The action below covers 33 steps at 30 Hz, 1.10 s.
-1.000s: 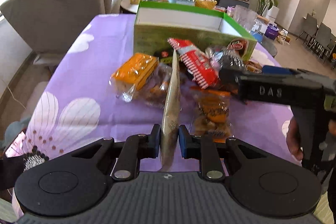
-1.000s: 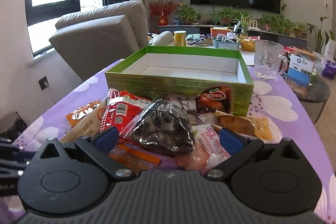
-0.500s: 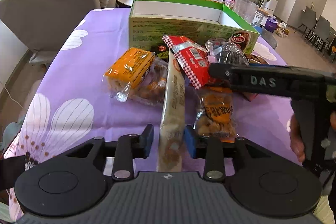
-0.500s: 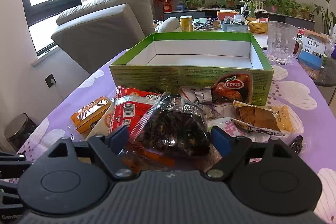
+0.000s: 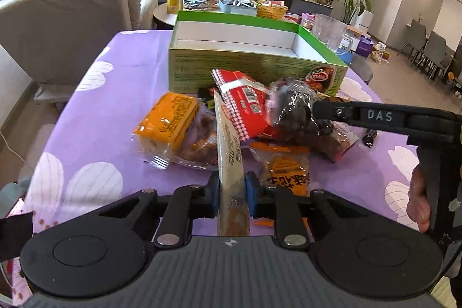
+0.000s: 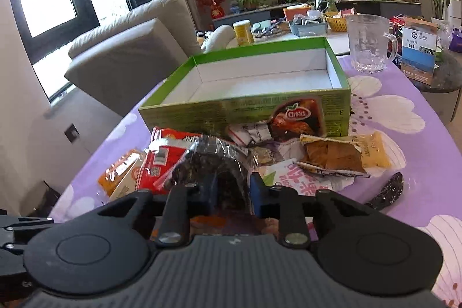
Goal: Organize snacks
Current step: 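Carry the stick pack and dark bag into the green box and release both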
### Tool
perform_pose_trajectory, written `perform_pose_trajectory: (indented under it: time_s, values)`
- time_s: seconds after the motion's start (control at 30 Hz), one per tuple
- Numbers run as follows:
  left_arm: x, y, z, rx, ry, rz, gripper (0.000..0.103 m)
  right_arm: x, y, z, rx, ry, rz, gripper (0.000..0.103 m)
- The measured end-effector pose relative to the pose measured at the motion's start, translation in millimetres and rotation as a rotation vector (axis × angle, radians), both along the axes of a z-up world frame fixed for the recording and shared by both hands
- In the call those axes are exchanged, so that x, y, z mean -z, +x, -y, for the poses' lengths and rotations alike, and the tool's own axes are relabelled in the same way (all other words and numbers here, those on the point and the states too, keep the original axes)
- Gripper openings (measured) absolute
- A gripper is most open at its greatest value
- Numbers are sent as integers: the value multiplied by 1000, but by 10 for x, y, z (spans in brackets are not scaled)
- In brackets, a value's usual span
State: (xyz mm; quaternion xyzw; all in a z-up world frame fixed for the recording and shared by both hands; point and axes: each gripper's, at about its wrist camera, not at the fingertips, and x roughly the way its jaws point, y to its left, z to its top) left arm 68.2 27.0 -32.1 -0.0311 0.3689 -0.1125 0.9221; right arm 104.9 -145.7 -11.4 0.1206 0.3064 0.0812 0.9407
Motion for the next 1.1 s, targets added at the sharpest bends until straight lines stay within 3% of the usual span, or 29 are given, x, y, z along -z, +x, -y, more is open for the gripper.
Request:
perform_pose_trajectory:
  time_s: [0.03, 0.07, 0.1, 0.17, 0.27, 0.37, 0.6, 0.73, 0.93, 0.97, 1.1]
  values:
    - [2, -7, -12, -7, 3, -1, 17, 4, -4, 6, 9, 6, 4, 40]
    - [2, -13, -21, -12, 2, -1, 17, 8, 2, 9, 12, 8, 0, 56]
    - [0, -22, -31, -13, -1, -2, 17, 19, 11, 9, 5, 9, -3, 81]
    - [-14, -36, -44, -12, -1, -2, 17, 31, 12, 1, -17, 4, 15, 103]
    - [-15, -55, -47, -14, 5, 0, 17, 23, 51, -39, -69, -64, 29, 103]
    - [-25, -50, -48, -17, 3, 0, 17, 35, 95, -33, -119, -65, 10, 103]
    - [-39, -49, -60, -29, 9, 5, 17, 139, 192, -186, -170, -73, -28, 103]
    - [-54, -66, -88, -42, 7, 6, 17, 182, 208, -284, -157, -140, -16, 102]
    - [-138, -106, -127, -44, -2, 40, 17, 105, 55, -255, -206, -172, 9, 74]
    - [-165, -113, -126, -42, -2, 51, 17, 89, 12, -238, -199, -180, 18, 61]
    - [-278, -127, -114, -39, -4, 86, 17, 15, -50, -172, -186, -149, 47, 56]
